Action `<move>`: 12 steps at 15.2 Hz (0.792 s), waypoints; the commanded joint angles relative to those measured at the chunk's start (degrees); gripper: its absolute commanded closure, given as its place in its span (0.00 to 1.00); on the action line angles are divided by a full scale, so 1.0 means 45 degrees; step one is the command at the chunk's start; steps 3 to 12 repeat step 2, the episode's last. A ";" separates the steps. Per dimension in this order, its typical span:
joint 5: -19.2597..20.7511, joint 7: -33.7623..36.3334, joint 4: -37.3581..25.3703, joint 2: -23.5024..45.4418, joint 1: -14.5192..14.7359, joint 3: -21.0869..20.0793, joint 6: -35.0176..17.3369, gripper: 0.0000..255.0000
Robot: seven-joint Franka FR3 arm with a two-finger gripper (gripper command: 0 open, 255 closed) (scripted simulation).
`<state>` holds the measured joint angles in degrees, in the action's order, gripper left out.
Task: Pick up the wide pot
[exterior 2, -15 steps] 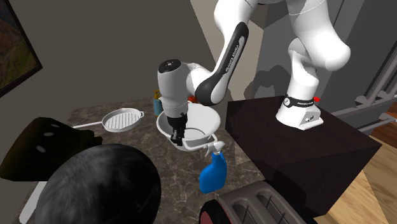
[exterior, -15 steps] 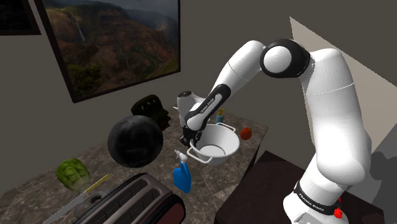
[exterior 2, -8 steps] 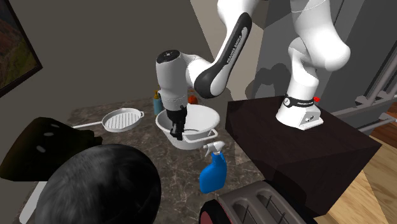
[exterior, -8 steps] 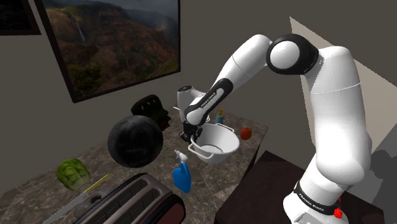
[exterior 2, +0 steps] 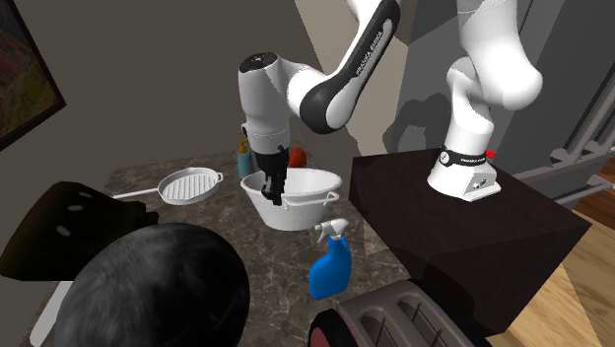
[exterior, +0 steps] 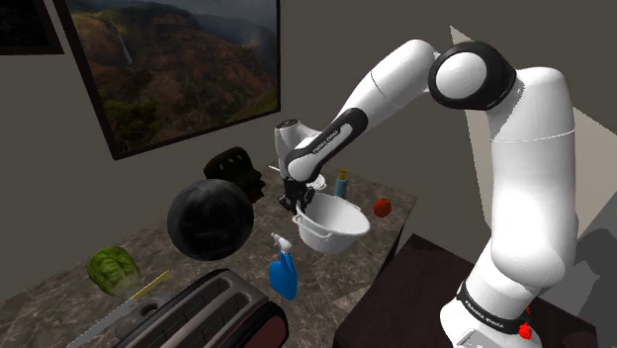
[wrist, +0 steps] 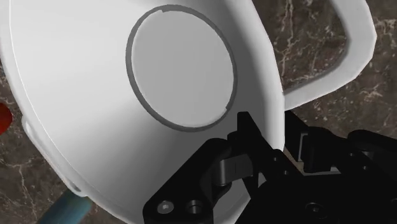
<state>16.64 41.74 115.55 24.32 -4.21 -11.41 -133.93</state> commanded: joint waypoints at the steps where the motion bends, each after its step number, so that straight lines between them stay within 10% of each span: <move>1: -0.0071 -0.0092 0.0034 -0.0222 -0.0043 -0.0042 0.0114 1.00; 12: -0.0072 -0.0093 0.0032 -0.0221 -0.0042 -0.0041 0.0114 1.00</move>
